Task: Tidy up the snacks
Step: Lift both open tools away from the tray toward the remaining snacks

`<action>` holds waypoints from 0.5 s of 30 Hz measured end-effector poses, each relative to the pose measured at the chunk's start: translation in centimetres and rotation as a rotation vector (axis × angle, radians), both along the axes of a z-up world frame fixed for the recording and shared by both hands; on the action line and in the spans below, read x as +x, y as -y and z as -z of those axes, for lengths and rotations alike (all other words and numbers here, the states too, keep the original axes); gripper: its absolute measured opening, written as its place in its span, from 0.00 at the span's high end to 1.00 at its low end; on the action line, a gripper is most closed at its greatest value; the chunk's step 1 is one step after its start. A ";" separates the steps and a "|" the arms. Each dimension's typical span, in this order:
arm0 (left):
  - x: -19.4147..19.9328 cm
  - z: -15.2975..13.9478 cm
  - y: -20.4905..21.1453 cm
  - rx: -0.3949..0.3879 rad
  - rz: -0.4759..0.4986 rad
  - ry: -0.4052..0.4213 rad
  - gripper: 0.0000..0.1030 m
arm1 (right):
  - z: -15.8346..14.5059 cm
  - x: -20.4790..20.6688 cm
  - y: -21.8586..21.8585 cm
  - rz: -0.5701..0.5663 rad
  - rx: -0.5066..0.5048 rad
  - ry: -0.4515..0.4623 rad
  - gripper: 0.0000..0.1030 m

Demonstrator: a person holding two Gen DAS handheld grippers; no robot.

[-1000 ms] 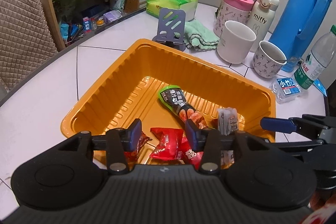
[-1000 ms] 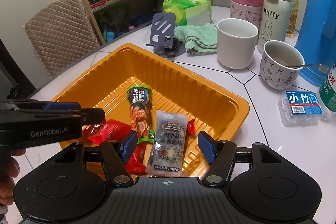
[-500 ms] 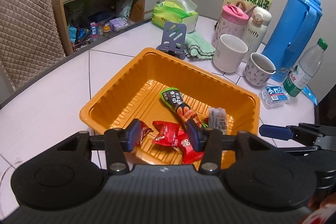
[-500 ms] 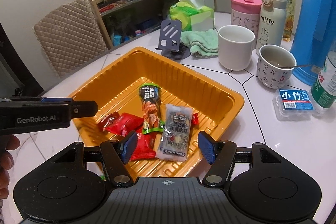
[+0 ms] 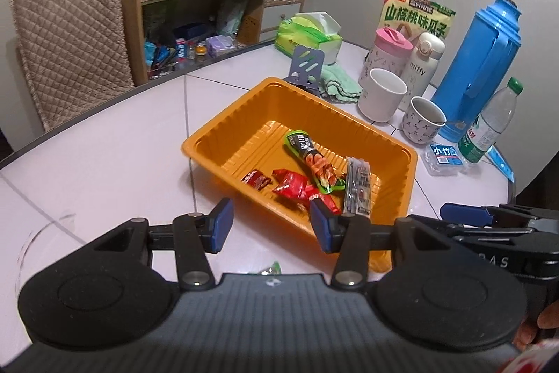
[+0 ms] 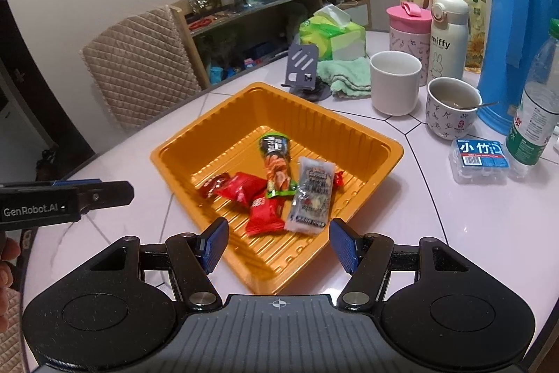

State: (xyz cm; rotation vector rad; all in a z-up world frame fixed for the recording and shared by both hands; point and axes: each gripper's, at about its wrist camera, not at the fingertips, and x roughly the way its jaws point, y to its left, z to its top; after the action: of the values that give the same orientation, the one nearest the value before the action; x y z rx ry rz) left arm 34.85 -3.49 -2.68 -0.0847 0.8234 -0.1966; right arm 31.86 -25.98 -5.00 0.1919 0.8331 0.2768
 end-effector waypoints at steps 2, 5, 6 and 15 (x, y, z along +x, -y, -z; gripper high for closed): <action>-1.1 -0.4 -0.5 -0.006 -0.016 0.003 0.57 | -0.4 -0.8 0.0 -0.006 0.008 0.007 0.38; -2.9 -0.9 -1.3 -0.013 -0.041 0.009 0.56 | -0.9 -2.0 0.0 -0.016 0.021 0.012 0.38; -3.5 -0.9 -1.6 -0.014 -0.050 0.009 0.56 | -1.1 -2.4 0.0 -0.019 0.028 0.011 0.38; -9.3 -1.3 -4.0 0.003 -0.104 0.005 0.56 | -1.5 -5.7 -0.5 -0.063 0.052 0.002 0.38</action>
State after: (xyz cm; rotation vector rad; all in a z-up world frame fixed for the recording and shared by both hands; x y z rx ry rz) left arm 25.50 0.55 -1.43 -0.1233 0.8120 -0.0975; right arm 26.15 -25.47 -3.48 0.2138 0.8313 0.3577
